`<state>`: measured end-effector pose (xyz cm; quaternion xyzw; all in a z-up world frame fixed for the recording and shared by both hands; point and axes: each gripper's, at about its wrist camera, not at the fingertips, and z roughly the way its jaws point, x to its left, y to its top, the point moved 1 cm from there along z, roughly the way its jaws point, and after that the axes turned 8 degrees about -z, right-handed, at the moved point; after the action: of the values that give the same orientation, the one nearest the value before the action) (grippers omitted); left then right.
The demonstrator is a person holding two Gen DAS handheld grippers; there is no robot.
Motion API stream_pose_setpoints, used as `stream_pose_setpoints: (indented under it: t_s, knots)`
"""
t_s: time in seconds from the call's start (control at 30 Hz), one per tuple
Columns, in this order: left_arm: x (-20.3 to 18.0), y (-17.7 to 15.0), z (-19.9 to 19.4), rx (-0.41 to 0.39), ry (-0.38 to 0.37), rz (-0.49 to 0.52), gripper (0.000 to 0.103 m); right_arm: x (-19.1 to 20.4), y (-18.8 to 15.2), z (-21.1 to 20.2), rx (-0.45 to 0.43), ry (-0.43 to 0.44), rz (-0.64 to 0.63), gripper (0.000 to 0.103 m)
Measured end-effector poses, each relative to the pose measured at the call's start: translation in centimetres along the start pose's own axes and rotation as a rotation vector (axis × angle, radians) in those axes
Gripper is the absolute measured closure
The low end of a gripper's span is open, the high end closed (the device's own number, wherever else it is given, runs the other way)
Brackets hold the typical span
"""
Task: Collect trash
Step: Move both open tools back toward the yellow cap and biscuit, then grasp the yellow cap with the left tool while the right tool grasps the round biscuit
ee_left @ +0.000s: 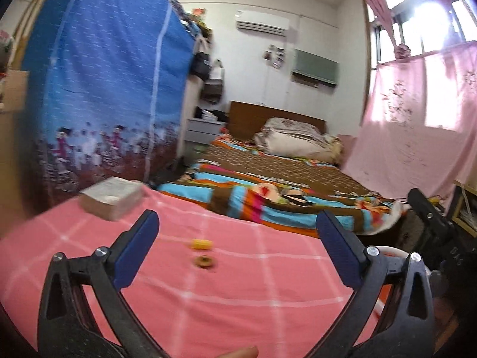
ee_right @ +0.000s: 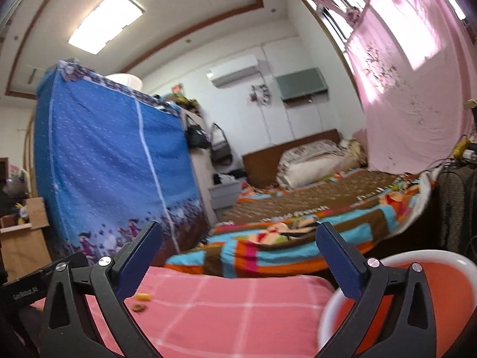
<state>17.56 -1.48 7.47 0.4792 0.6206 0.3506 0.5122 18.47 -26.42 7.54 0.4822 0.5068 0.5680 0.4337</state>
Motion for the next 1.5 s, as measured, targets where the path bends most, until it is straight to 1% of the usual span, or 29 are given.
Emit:
stream_pose_setpoints:
  t_s: [0.17,0.33,0.5,0.67,0.77,0.87,0.9,0.97,1.0,1.03,1.07,1.1,1.17,1.23,1.27,1.3,1.33,1.37,1.4,1.47,1.5]
  knots:
    - [3.7,0.6,-0.4,-0.028,0.080,0.004,0.000,3.0,-0.5,0.8,-0.030,0.057,-0.007,0.000]
    - [6.4,0.9,-0.4,-0.032,0.136,0.055,0.000,6.5,-1.5,3.0,0.004,0.113,-0.041,0.000]
    - [8.6,0.8,-0.3,-0.045,0.165,0.088,0.000,9.3,-2.9,4.9,0.071,0.170,-0.109,0.000]
    - [10.4,1.3,0.5,-0.036,0.145,0.021,0.000,11.5,-3.9,7.1,0.141,0.192,-0.183,0.000]
    - [10.8,1.9,1.1,-0.039,0.150,0.024,0.000,12.5,-4.7,8.5,0.213,0.213,-0.237,0.000]
    - [11.0,2.1,2.5,0.010,0.169,0.046,0.000,13.4,-5.4,9.9,0.292,0.245,-0.273,0.000]
    - [11.2,2.0,3.1,0.040,0.169,0.041,0.000,13.7,-5.7,10.5,0.331,0.260,-0.286,0.000]
    - [11.6,1.6,4.4,0.112,0.171,0.025,0.000,14.2,-6.5,11.6,0.408,0.290,-0.309,0.004]
    - [11.9,1.4,5.0,0.147,0.181,0.018,0.000,14.5,-6.9,12.0,0.441,0.301,-0.317,0.009]
    - [12.2,1.2,5.6,0.179,0.194,0.010,0.000,14.9,-7.4,12.5,0.477,0.314,-0.327,0.020]
    - [12.4,1.0,6.1,0.207,0.203,0.002,0.000,15.2,-8.0,13.2,0.529,0.331,-0.339,0.025]
    - [12.6,0.8,6.6,0.238,0.208,-0.008,0.000,15.4,-8.4,13.7,0.570,0.343,-0.348,0.029]
    - [13.0,0.5,7.5,0.295,0.221,-0.026,0.000,16.0,-9.5,14.4,0.631,0.372,-0.359,0.032]
    - [13.4,0.1,8.2,0.345,0.225,-0.040,0.001,16.5,-10.3,15.0,0.691,0.414,-0.369,0.040]
    - [13.6,-0.2,8.7,0.378,0.218,-0.050,0.004,16.6,-10.7,15.2,0.713,0.427,-0.373,0.042]
    - [13.7,-0.4,9.1,0.404,0.215,-0.058,0.006,16.8,-11.0,15.3,0.729,0.435,-0.376,0.048]
    - [13.9,-0.6,9.6,0.430,0.211,-0.068,0.012,16.9,-11.3,15.4,0.746,0.442,-0.377,0.055]
    - [14.1,-0.7,9.9,0.450,0.203,-0.076,0.018,17.0,-11.5,15.6,0.763,0.447,-0.376,0.058]
    - [14.1,-1.0,10.3,0.473,0.192,-0.086,0.021,16.9,-11.7,15.8,0.779,0.454,-0.370,0.061]
    - [14.0,-1.3,10.6,0.506,0.175,-0.098,0.030,16.7,-11.7,15.9,0.789,0.470,-0.351,0.068]
    - [13.8,-1.5,10.8,0.516,0.169,-0.097,0.031,16.6,-11.6,15.9,0.788,0.478,-0.343,0.074]
